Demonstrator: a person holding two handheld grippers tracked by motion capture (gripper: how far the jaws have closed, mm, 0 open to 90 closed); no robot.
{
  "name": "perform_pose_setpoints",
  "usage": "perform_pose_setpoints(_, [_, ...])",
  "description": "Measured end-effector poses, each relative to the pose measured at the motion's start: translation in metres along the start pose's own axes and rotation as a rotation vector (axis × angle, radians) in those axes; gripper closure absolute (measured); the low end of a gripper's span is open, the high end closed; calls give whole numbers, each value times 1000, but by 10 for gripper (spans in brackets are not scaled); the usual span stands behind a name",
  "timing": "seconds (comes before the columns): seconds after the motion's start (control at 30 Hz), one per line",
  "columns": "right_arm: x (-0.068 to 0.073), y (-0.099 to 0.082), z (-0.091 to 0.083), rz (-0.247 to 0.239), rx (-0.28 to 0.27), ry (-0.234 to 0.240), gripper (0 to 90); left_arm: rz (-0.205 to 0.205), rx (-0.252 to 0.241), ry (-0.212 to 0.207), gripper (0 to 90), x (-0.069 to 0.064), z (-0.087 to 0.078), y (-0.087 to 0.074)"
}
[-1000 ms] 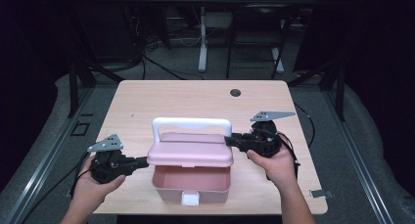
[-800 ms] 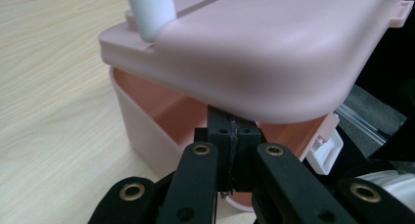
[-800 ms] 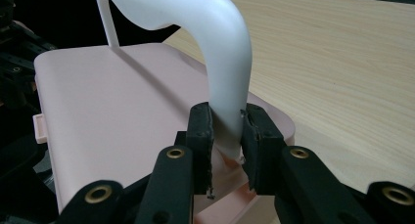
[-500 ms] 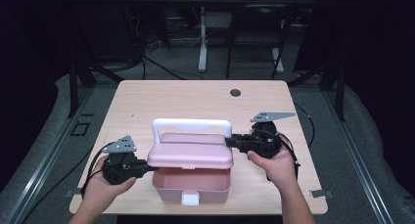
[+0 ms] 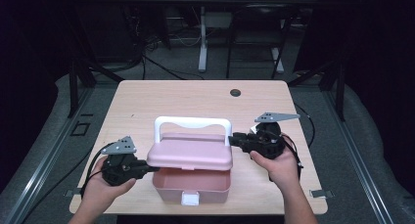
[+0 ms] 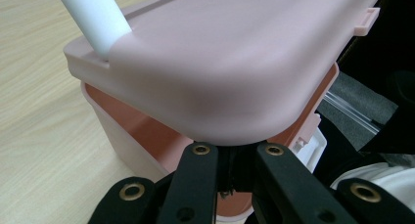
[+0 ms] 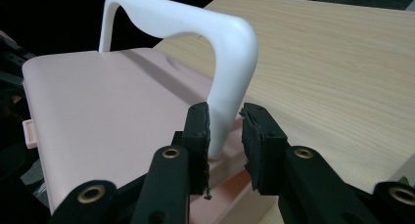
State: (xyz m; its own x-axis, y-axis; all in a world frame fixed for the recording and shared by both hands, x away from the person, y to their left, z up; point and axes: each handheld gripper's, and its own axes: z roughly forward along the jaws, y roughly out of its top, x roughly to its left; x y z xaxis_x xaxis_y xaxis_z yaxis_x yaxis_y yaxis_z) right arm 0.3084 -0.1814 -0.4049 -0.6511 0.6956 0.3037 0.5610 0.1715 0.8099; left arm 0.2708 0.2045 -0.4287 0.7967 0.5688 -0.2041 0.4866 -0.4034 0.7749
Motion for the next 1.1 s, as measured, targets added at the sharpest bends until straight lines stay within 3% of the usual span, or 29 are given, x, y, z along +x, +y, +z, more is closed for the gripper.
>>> perform_pose_setpoints(0.37, [1, -23, -19, -19, 21, -65, 763, 11, -23, 8, 897, 0, -4, 11])
perform_pose_setpoints(0.67, [10, -46, -6, -39, 82, -65, 775, 13, -44, 19, 898, 1, -8, 25])
perform_pose_setpoints(0.77, [11, -51, 0, -47, 102, -87, 768, 15, -44, 18, 898, 2, -9, 28])
perform_pose_setpoints(1.1, [10, -63, 17, -8, 146, -69, 660, 4, -54, 14, 898, 5, -9, 33])
